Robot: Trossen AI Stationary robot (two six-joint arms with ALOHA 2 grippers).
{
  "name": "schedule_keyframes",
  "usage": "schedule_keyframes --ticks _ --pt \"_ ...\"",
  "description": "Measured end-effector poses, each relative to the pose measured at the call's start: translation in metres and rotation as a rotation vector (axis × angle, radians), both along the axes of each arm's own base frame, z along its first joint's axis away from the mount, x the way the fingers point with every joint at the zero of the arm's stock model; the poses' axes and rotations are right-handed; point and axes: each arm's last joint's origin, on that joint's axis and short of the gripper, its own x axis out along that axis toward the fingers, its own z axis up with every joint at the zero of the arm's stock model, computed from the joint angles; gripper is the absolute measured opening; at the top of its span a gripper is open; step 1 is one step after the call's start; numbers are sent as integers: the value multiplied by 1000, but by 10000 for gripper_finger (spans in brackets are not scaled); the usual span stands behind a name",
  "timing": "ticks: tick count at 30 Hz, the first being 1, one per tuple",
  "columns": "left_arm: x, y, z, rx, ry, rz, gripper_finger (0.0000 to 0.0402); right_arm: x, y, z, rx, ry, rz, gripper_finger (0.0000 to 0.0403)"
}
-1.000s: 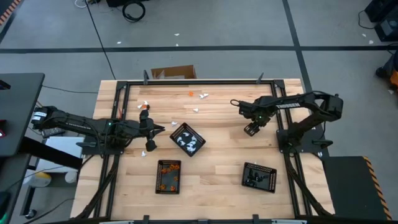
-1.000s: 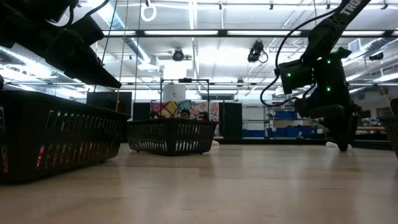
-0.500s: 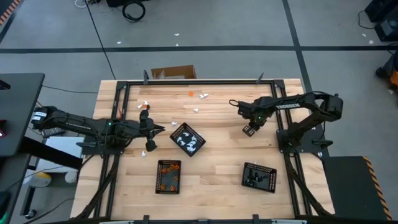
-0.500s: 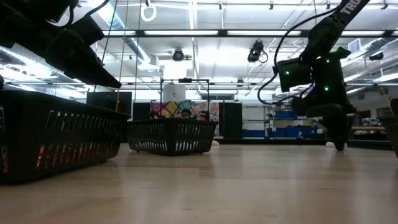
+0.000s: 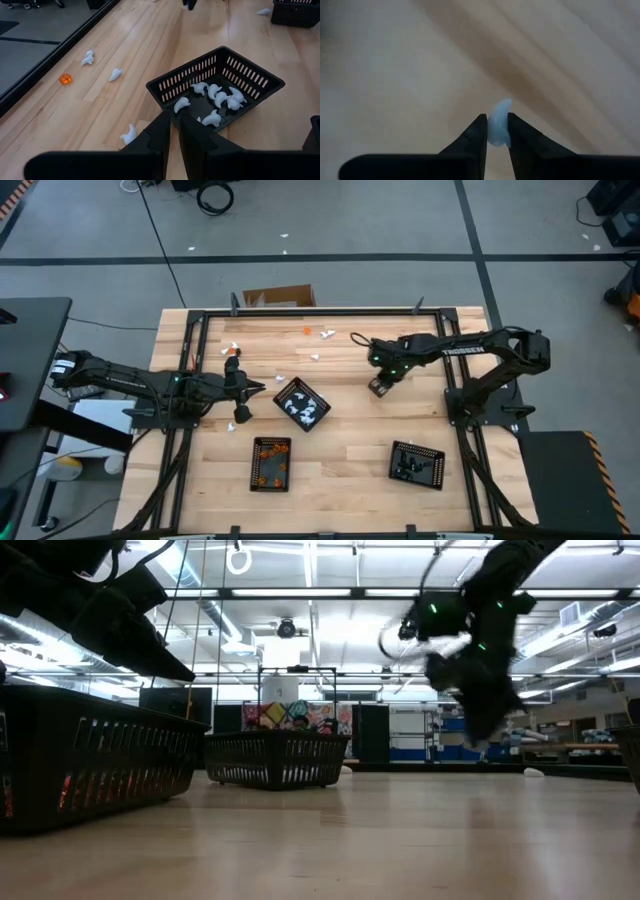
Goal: Sort Halloween decoration
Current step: Put the white ghost toy into the middle black basket
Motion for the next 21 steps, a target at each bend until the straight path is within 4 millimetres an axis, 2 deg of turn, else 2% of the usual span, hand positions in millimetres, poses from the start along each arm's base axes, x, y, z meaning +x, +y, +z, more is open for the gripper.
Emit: schedule_keyframes --ticks 4,7,11,14,18,21 --pt "0 0 0 -28 -9 14 50 46 21 19 4 -316 115 69" --pt "0 0 0 -41 -14 20 50 81 41 25 -25 -431 223 69" --pt "0 0 0 -45 -15 22 50 127 62 24 -124 -436 371 69" --pt "0 0 0 -64 -21 32 50 153 73 27 -196 -405 490 81" --pt "0 0 0 -92 -24 46 57 172 70 33 -218 -342 536 127" --pt "-1 0 -1 -95 -9 50 67 178 64 41 -213 -331 547 167"
